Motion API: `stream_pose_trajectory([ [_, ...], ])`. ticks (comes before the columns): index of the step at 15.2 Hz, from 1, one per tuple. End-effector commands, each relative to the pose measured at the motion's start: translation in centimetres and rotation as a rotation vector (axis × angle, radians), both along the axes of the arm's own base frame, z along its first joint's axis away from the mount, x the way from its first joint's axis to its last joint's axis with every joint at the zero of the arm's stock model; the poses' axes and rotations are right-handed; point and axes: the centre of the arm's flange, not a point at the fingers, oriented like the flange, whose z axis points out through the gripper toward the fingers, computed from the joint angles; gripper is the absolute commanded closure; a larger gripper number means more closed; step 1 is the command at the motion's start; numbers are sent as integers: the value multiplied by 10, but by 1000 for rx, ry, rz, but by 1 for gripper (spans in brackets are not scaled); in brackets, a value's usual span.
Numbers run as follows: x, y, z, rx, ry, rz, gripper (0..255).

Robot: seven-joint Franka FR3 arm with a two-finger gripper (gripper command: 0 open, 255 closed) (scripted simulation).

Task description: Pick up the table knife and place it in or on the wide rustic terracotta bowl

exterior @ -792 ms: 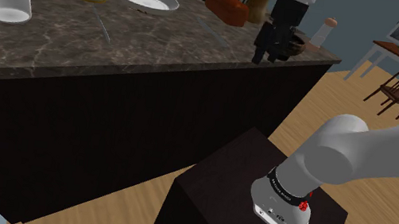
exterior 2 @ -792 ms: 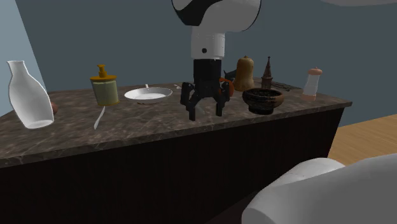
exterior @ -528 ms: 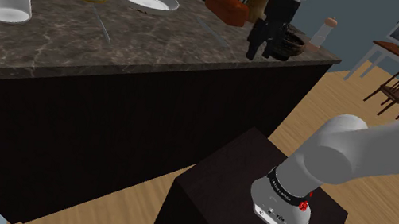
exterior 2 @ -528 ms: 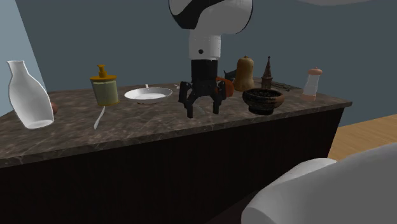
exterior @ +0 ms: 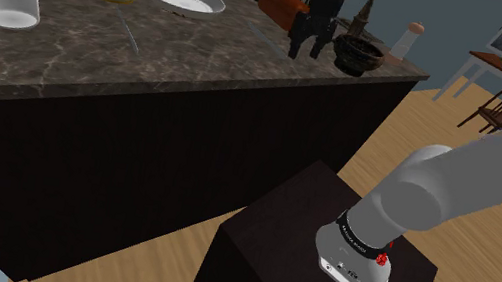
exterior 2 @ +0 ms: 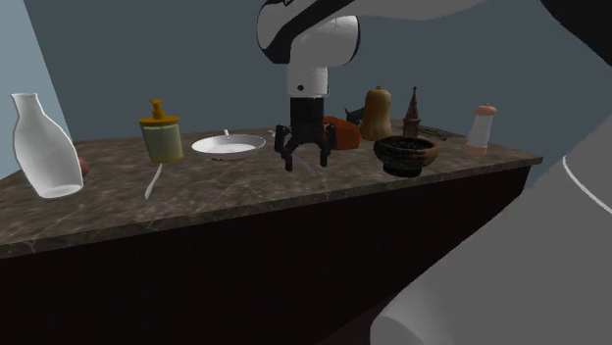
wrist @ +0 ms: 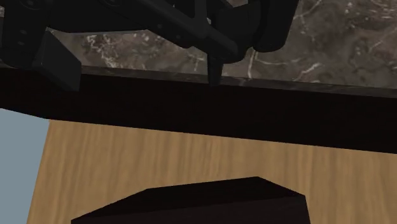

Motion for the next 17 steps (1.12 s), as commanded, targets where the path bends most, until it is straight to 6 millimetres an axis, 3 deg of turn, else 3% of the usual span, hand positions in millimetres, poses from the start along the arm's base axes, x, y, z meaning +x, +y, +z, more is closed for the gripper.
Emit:
stream_pose_trajectory([
  [1, 23, -12, -1, -7, -4, -15, 0],
  [17, 200, -110, -21, -55, -33, -128, 0],
])
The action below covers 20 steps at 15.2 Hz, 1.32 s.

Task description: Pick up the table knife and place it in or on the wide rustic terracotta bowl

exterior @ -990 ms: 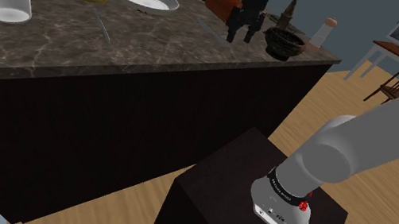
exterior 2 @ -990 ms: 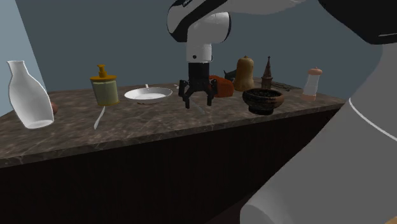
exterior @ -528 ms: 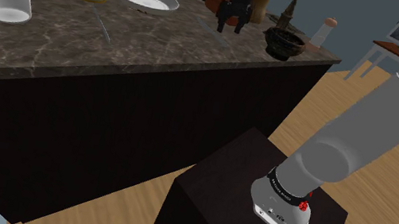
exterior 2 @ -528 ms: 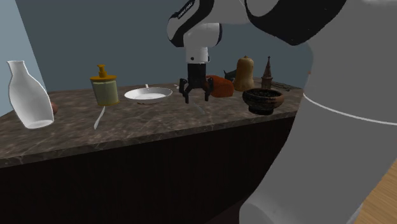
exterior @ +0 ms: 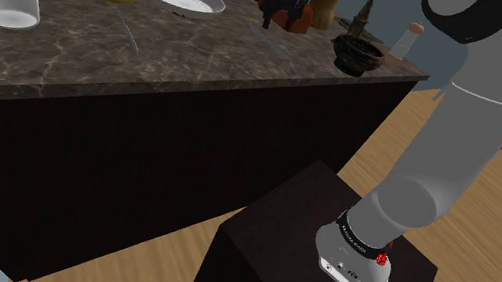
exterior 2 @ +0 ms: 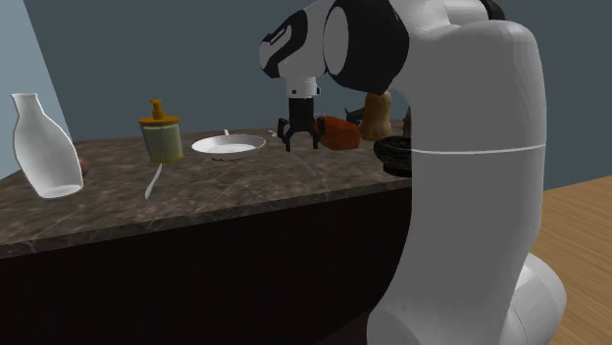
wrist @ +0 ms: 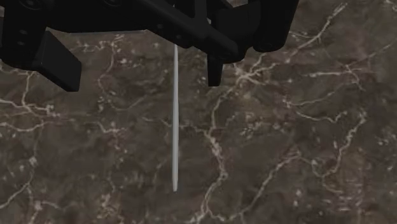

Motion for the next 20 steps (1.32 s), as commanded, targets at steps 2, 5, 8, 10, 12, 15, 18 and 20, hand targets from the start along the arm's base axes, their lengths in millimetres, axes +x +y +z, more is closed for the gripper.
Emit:
stream_pose_trajectory([
  [2, 25, -19, -2, -8, -5, -17, 0],
  [5, 24, -19, -18, -8, -5, -17, 0],
  [8, 24, -18, -34, -8, -5, -17, 0],
  [10, 23, -18, -42, -8, -5, -17, 0],
  [12, 23, -18, -42, -8, -5, -17, 0],
  [15, 23, -18, -42, -8, -5, -17, 0],
  [18, 23, -18, -42, -8, -5, -17, 255],
  [20, 23, -18, -42, -8, -5, -17, 255],
])
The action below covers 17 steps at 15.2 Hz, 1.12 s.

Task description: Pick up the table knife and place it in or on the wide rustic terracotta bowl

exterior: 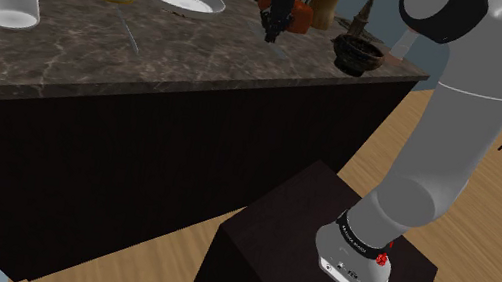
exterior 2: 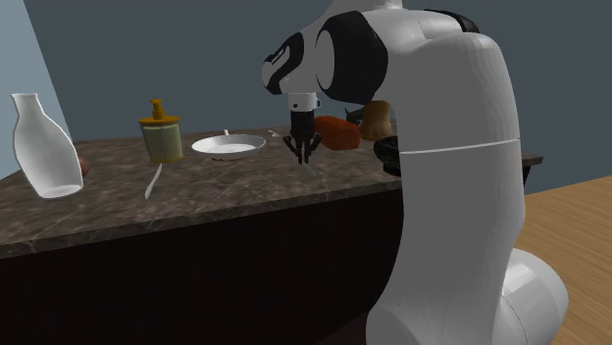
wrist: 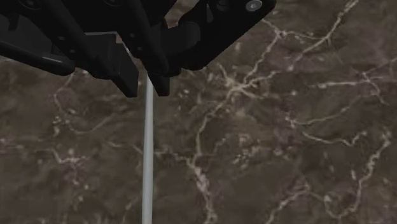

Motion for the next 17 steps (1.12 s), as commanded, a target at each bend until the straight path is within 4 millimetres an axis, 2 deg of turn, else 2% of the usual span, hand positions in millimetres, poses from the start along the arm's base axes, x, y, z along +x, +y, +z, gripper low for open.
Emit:
stream_pose_trajectory([
  [1, 0, 0, 0, 0, 0, 0, 255],
  [7, 0, 0, 0, 0, 0, 0, 255],
  [17, 0, 0, 53, 0, 0, 0, 255],
])
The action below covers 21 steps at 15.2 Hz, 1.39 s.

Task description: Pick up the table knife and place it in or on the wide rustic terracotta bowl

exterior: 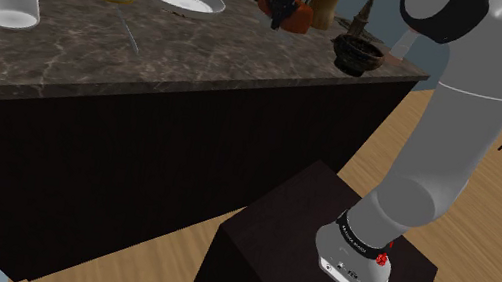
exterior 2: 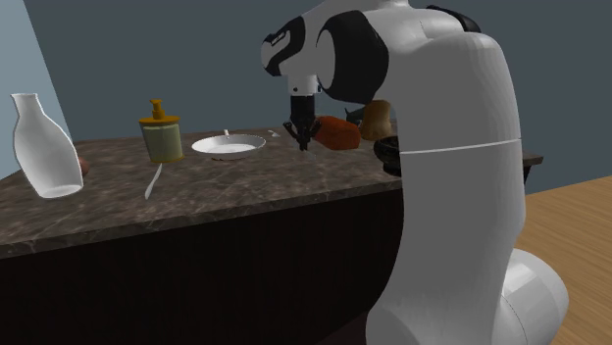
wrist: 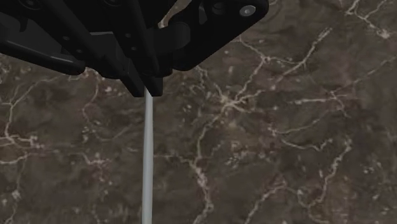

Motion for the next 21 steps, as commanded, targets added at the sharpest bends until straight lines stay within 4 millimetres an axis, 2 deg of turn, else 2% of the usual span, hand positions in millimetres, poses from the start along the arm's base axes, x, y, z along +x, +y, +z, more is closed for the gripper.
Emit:
stream_pose_trajectory([
  [1, 1, 1, 11, 0, 0, 0, 255],
  [21, 1, 1, 117, 0, 0, 0, 255],
])
